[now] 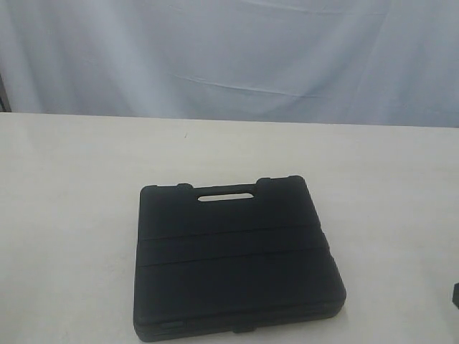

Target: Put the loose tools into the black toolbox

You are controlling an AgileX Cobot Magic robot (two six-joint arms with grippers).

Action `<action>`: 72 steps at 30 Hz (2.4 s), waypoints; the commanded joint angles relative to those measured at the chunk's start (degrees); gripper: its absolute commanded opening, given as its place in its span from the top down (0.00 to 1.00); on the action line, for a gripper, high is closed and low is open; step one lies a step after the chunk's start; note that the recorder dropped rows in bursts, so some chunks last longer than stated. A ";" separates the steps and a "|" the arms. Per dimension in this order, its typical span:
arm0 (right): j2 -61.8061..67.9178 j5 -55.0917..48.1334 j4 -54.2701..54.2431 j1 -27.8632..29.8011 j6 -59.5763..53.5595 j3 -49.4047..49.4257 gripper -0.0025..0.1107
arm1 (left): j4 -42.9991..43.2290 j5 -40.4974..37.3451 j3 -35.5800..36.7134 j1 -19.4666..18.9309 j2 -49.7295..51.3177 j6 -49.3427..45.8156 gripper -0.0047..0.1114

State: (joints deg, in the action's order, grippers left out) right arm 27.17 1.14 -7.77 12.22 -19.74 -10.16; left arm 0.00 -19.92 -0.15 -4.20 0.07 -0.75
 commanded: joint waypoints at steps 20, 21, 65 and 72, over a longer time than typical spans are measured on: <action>-17.60 -11.13 8.33 7.19 10.81 10.16 0.98 | 0.00 0.31 0.15 0.27 -0.07 0.33 0.96; -17.60 -12.99 8.33 7.19 10.81 10.16 0.98 | 0.00 0.31 0.15 0.27 -0.07 0.33 0.96; -20.24 -16.52 8.34 7.07 11.41 10.16 0.98 | 0.00 0.31 0.15 0.27 -0.07 0.33 0.96; -20.24 -16.52 8.24 7.07 11.42 10.16 0.98 | 0.00 0.31 0.15 0.27 -0.07 0.33 0.96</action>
State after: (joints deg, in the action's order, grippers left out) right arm 7.26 -15.40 0.00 18.99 -8.61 -0.17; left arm 0.00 -19.92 -0.15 -4.20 0.07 -0.75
